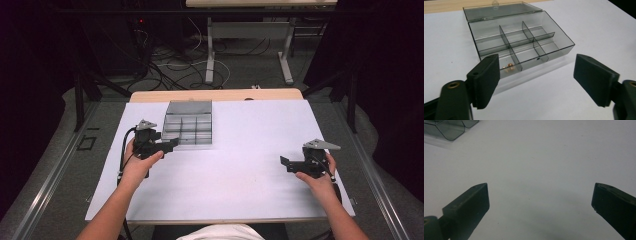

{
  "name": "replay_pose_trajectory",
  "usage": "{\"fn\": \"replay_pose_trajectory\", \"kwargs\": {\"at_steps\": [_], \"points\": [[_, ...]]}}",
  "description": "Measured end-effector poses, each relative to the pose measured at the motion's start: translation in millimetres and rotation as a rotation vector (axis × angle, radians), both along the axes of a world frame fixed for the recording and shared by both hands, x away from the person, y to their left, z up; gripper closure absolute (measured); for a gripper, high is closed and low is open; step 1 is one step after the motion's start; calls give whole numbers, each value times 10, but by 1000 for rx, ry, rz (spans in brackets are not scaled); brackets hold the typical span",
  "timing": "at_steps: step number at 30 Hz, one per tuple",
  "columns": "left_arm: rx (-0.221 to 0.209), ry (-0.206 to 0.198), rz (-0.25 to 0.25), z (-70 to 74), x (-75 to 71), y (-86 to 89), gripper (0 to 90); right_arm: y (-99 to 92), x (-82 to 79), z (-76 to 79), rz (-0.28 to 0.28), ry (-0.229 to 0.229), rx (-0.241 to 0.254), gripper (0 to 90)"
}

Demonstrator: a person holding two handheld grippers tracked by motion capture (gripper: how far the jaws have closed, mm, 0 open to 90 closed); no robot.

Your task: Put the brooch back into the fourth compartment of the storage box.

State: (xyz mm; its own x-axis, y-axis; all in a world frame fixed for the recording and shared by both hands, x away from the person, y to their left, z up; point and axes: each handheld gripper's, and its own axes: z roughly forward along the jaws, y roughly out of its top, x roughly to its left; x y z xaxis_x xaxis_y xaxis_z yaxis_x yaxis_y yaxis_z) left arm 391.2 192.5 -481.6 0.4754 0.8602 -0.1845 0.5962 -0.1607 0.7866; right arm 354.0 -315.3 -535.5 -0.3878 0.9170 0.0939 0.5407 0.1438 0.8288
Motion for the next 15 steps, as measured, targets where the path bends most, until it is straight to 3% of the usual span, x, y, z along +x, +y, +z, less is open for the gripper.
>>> {"fn": "replay_pose_trajectory", "kwargs": {"at_steps": [1,15], "points": [[12,0,-3,-10,-12,23,193,-3,-1,2,0,0,-3,10],[-40,12,79,-178,-178,315,92,6,-5,2,1,0,-1,10]]}}
